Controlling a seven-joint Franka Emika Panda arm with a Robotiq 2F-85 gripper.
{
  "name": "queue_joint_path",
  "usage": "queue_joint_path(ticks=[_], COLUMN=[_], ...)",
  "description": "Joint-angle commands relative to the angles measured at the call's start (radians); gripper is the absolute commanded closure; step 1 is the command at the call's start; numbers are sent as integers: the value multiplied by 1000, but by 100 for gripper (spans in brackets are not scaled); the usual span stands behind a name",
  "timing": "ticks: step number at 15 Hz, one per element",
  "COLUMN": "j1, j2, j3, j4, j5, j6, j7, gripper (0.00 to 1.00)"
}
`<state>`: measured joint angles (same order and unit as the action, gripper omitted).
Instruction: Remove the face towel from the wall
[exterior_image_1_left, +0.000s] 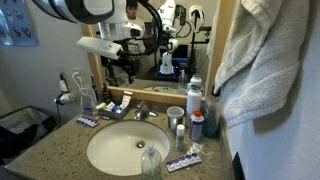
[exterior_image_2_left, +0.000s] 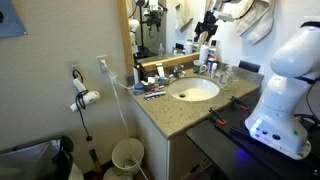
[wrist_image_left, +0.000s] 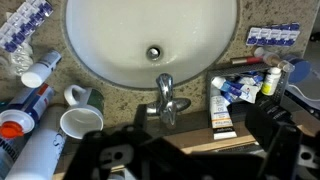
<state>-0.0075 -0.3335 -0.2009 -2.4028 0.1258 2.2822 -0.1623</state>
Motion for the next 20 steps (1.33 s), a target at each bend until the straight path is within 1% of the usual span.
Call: queue_joint_path(ticks=[1, 8, 9, 12, 17, 20], j1=[-22, -22, -32, -95, -205, -272], j2=[1, 1, 5, 16, 40, 39], j3=[20, 20, 27, 47, 47, 54], j4=[2, 2, 3, 48, 223, 310], j5=[9, 9, -12, -121, -306, -414], j6=[-4, -4, 19, 117, 201, 242], j7=[-6, -6, 16, 100, 196, 286], gripper=[0, 0, 0, 0, 0, 0])
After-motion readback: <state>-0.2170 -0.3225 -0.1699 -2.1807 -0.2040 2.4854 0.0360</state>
